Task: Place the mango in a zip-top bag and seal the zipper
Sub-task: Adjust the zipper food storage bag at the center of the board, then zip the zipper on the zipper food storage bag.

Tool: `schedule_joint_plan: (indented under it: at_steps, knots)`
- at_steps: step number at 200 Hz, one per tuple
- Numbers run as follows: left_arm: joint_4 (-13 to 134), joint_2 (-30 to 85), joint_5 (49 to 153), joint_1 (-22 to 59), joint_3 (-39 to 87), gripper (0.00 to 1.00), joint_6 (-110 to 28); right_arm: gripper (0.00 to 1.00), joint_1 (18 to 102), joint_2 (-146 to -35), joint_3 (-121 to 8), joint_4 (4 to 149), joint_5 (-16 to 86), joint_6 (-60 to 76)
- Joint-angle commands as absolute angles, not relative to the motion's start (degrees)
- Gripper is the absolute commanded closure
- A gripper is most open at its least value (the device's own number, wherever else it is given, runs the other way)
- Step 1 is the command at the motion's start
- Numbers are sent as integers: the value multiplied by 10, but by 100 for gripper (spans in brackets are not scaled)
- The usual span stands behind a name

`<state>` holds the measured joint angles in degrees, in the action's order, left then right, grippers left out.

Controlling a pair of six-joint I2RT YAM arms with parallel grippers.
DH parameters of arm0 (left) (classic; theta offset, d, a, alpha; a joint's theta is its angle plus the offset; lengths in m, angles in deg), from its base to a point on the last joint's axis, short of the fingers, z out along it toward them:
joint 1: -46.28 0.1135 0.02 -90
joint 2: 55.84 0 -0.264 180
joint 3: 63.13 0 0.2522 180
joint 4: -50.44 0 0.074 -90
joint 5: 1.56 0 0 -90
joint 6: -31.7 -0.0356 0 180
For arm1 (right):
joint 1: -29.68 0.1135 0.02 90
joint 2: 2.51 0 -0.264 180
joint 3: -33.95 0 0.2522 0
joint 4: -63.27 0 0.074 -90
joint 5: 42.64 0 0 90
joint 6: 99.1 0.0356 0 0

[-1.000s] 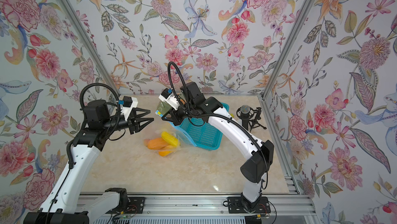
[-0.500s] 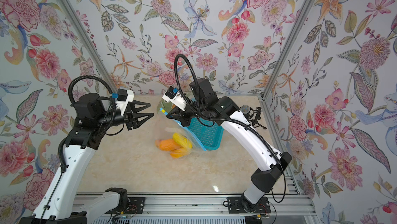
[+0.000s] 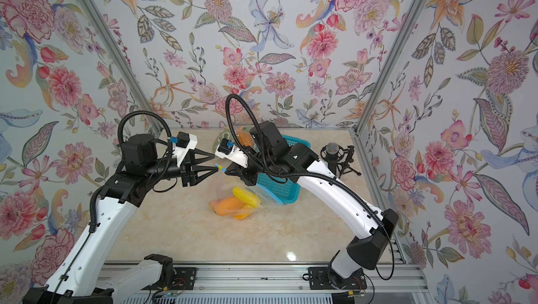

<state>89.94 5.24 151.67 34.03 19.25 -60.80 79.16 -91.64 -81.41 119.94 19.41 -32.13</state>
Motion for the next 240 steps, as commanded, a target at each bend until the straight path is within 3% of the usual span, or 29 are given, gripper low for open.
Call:
schedule_joint_plan:
  at_steps: [1, 38, 63, 84, 101, 128, 133, 143, 150, 240]
  knots:
    - [905, 34, 1523, 340, 179, 46, -618, 100, 792, -894, -806, 1167, 193, -335]
    - [912, 33, 1551, 340, 174, 56, -627, 100, 792, -894, -804, 1163, 192, -334]
    - [912, 37, 1563, 340, 175, 69, -626, 100, 792, -893, -800, 1159, 191, -332]
    - [917, 40, 1576, 340, 181, 90, -633, 100, 793, -893, -797, 1153, 199, -331]
    - [917, 40, 1573, 340, 183, 100, -637, 100, 793, -893, -795, 1151, 200, -329]
    - [917, 37, 1563, 339, 182, 100, -641, 95, 786, -894, -791, 1149, 193, -315]
    - [914, 35, 1561, 339, 181, 100, -641, 89, 783, -894, -790, 1148, 186, -311]
    - [910, 28, 1557, 339, 177, 100, -640, 64, 774, -896, -790, 1147, 173, -294]
    - [907, 23, 1552, 339, 176, 100, -640, 58, 764, -897, -790, 1142, 156, -279]
    - [918, 19, 1554, 329, 190, 100, -657, 58, 737, -942, -831, 1084, -24, -188]
